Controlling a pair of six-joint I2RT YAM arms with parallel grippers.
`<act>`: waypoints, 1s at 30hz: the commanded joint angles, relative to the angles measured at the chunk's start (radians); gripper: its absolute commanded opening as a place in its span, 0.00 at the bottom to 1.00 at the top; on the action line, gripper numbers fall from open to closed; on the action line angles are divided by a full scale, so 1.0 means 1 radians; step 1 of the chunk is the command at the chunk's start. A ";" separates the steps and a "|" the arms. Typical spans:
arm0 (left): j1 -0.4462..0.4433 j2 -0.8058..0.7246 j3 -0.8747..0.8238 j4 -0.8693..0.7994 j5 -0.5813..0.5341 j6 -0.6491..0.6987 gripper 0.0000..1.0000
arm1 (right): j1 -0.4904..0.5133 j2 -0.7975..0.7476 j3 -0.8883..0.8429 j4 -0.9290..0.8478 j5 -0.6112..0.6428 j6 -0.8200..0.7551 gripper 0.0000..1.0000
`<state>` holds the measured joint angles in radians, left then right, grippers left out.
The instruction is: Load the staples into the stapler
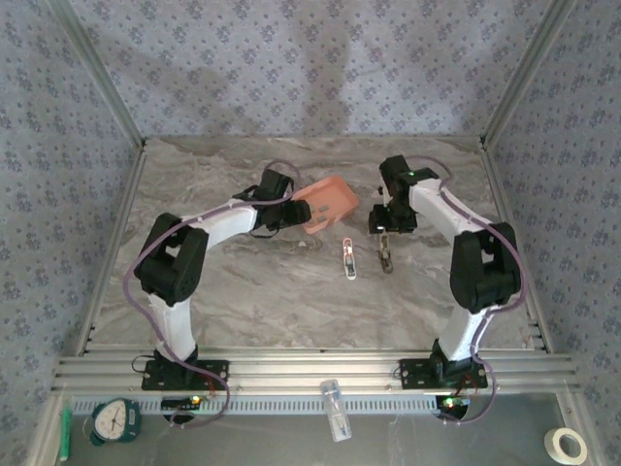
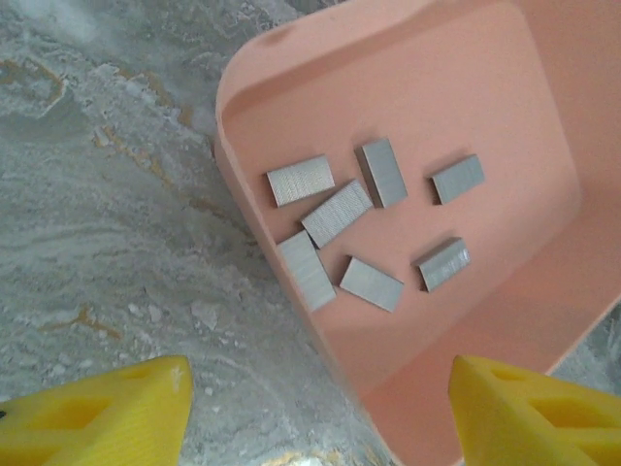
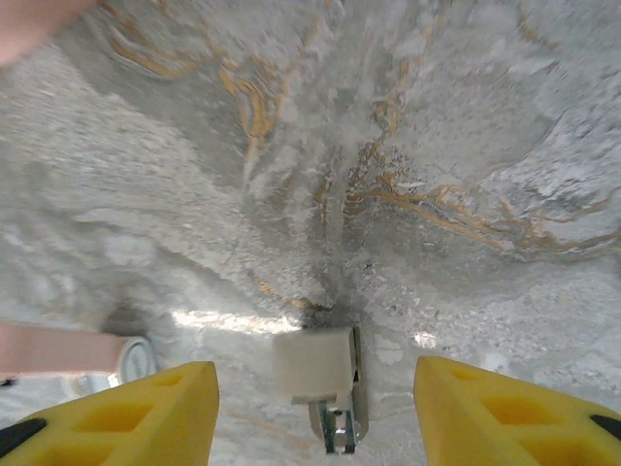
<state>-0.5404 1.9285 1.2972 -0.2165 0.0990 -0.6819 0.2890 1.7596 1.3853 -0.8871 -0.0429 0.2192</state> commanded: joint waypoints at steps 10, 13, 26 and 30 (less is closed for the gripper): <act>0.036 0.119 0.134 -0.139 -0.064 0.025 0.58 | 0.001 -0.169 -0.108 0.055 -0.017 0.026 0.58; 0.051 0.116 0.138 -0.162 -0.065 0.036 0.55 | 0.001 -0.184 -0.124 0.065 -0.017 0.031 0.57; 0.107 -0.090 -0.072 -0.214 -0.088 0.078 0.49 | 0.059 -0.186 -0.094 0.101 -0.015 0.040 0.57; 0.127 -0.206 -0.214 -0.216 -0.105 0.070 0.49 | 0.095 -0.181 -0.077 0.118 -0.016 0.043 0.57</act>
<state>-0.4309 1.8168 1.1645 -0.3958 0.0269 -0.6209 0.3618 1.5967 1.2690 -0.7807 -0.0494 0.2466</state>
